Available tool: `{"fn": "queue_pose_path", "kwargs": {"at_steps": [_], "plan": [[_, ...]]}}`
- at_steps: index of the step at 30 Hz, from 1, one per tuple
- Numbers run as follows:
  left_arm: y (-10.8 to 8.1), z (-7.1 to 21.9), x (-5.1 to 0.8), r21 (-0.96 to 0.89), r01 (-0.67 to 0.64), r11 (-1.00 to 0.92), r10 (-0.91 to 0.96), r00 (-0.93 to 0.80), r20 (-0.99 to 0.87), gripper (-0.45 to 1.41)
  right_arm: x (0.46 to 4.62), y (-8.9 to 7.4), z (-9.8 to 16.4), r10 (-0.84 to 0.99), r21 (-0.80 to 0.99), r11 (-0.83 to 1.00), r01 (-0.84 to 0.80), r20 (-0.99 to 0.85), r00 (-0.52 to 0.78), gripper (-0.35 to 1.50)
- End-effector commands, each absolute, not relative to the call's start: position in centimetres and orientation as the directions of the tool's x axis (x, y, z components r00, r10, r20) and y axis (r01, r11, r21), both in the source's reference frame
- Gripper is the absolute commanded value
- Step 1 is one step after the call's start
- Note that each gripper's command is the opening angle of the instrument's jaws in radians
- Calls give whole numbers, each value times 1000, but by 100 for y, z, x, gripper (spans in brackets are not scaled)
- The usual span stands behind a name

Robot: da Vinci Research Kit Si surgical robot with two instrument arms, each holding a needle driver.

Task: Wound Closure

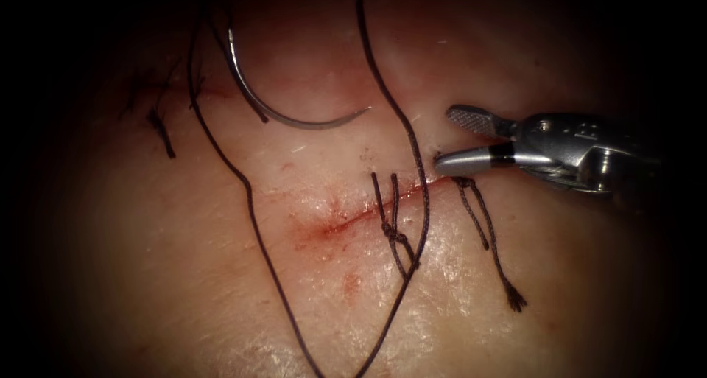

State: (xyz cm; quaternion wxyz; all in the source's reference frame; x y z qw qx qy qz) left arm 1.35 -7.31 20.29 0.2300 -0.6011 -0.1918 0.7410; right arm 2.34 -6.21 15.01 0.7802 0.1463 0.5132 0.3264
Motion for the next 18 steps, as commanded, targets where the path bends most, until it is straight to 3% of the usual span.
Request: {"fn": "queue_pose_path", "kwargs": {"at_steps": [1,11,12,13,14,16,18], "plan": [[-737,2034,142,-558,-120,-821,571,-173,-803,-45,223,-632,1504,664,566,740,-363,-702,259,141],[-726,2038,267,-484,-275,-831,553,-309,-774,-45,163,-648,1497,669,558,730,-394,-702,243,141],[-725,2040,274,-490,-298,-819,570,-326,-754,-35,159,-648,1497,670,557,728,-399,-701,245,141],[-725,2043,279,-530,-342,-776,627,-330,-706,29,156,-649,1497,671,556,726,-404,-701,243,143],[-726,2046,281,-547,-376,-748,660,-333,-674,81,154,-649,1497,672,555,725,-409,-700,241,143],[-729,2050,280,-541,-419,-729,680,-356,-640,116,152,-650,1496,674,553,721,-418,-699,238,145],[-737,2051,272,-534,-425,-731,680,-388,-622,123,152,-650,1496,676,552,718,-425,-698,235,146]]}}
